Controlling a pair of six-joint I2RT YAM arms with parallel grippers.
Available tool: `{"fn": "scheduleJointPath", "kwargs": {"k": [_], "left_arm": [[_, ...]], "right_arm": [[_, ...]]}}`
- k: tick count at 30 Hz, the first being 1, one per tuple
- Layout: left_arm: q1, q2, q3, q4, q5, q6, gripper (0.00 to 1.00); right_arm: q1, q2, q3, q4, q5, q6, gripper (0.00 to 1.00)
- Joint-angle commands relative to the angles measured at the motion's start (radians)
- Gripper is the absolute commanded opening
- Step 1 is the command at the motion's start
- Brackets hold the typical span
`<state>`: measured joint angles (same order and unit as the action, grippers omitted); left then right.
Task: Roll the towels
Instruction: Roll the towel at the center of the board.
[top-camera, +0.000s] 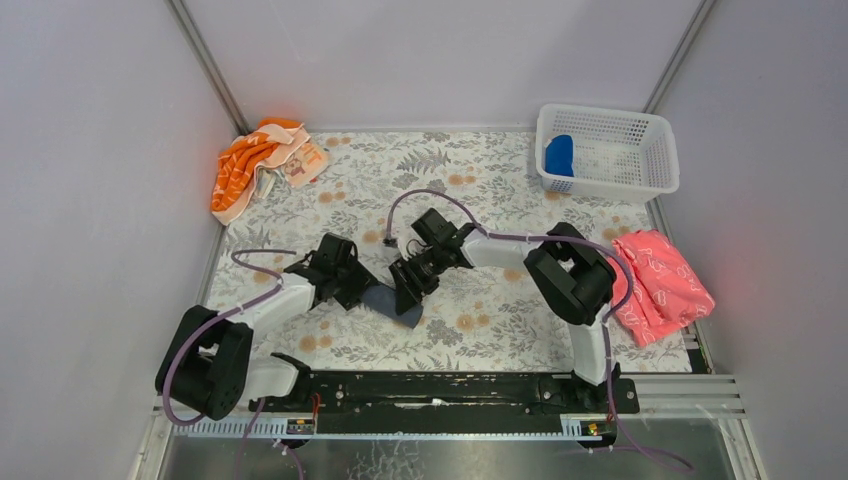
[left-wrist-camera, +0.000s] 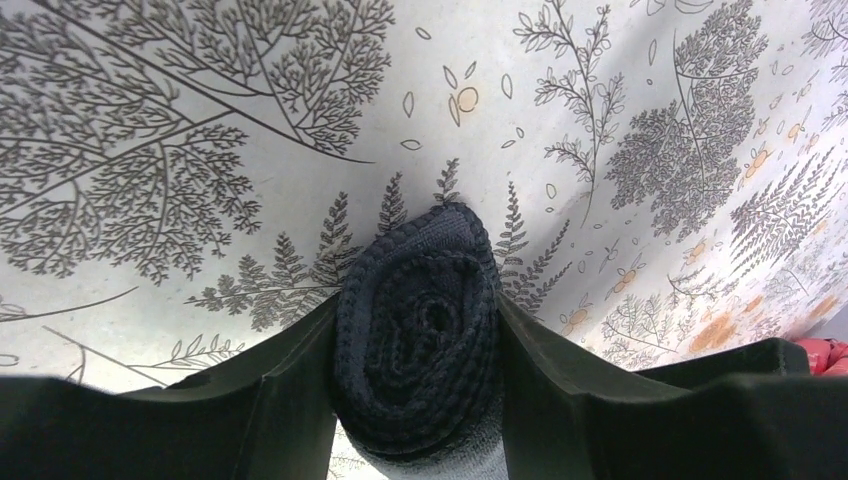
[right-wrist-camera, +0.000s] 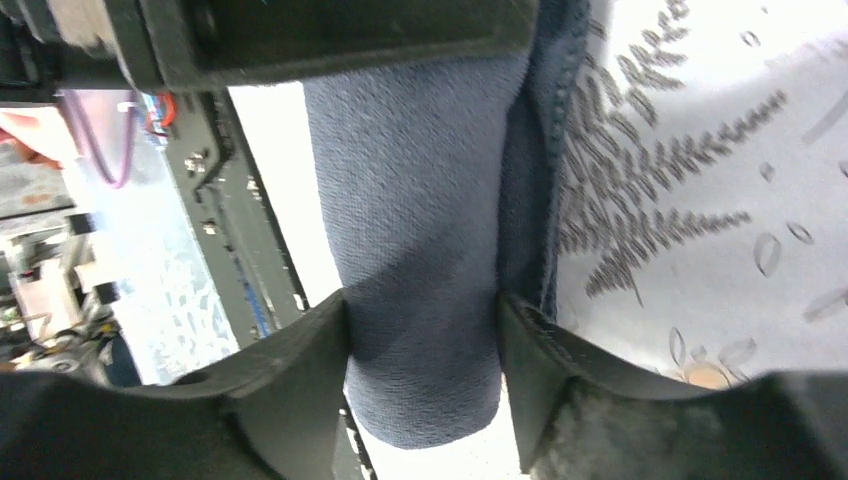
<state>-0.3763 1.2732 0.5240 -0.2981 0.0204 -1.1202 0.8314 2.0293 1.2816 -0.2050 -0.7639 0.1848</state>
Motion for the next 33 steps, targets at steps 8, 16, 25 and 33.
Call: {"fn": "scheduleJointPath", "kwargs": {"k": [8,16,25,33], "left_arm": [[-0.013,0.105,0.003,-0.059,-0.024,0.103,0.48],[-0.013,0.117,0.031,-0.099,-0.023,0.132,0.48],[-0.013,0.162,0.042,-0.083,0.007,0.149,0.48],[-0.013,0.208,0.061,-0.074,0.040,0.171,0.49]], "right_arm": [[0.146,-0.251,-0.021,-0.111,0.575,-0.213,0.79],[0.316,-0.235,-0.028,-0.024,0.840,-0.326,0.82],[0.383,-0.132,-0.050,0.046,0.955,-0.382,0.82],[0.373,-0.041,-0.048,0.025,0.938,-0.419,0.77]]}}
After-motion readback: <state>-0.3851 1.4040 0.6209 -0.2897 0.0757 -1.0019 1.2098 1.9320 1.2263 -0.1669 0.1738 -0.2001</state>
